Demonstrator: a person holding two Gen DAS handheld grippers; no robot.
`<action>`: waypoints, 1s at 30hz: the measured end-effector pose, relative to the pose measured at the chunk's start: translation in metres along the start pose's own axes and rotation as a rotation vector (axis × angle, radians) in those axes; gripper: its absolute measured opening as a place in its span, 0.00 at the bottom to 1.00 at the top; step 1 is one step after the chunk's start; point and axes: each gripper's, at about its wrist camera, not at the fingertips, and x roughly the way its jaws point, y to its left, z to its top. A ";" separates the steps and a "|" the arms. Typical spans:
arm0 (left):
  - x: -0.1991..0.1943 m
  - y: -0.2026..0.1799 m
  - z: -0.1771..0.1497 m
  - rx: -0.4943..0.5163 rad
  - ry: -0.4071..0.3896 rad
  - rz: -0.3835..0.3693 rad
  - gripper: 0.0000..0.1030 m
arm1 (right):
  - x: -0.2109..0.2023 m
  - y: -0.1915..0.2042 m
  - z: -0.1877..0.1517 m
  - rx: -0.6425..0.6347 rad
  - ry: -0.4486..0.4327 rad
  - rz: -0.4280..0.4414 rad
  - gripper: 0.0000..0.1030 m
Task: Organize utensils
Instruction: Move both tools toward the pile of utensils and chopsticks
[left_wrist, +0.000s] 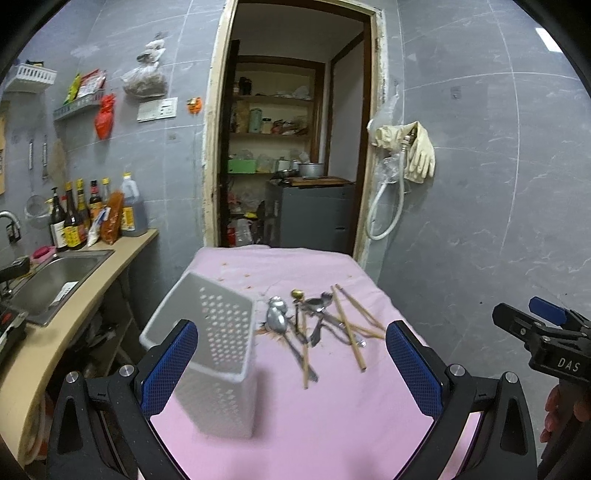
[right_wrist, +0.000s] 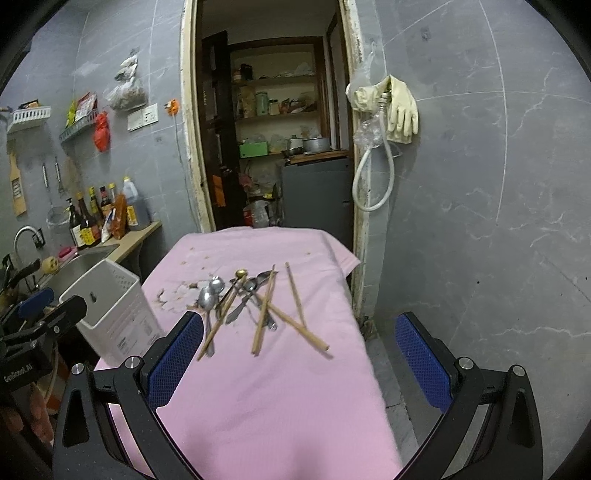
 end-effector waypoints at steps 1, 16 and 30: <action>0.003 -0.003 0.004 -0.001 -0.003 -0.009 1.00 | 0.003 -0.004 0.004 -0.002 -0.003 -0.001 0.99; 0.094 -0.053 0.059 -0.015 -0.038 -0.029 1.00 | 0.104 -0.052 0.080 -0.054 -0.013 0.080 0.99; 0.214 -0.057 0.071 -0.055 0.082 -0.041 0.91 | 0.241 -0.069 0.105 -0.072 0.082 0.215 0.99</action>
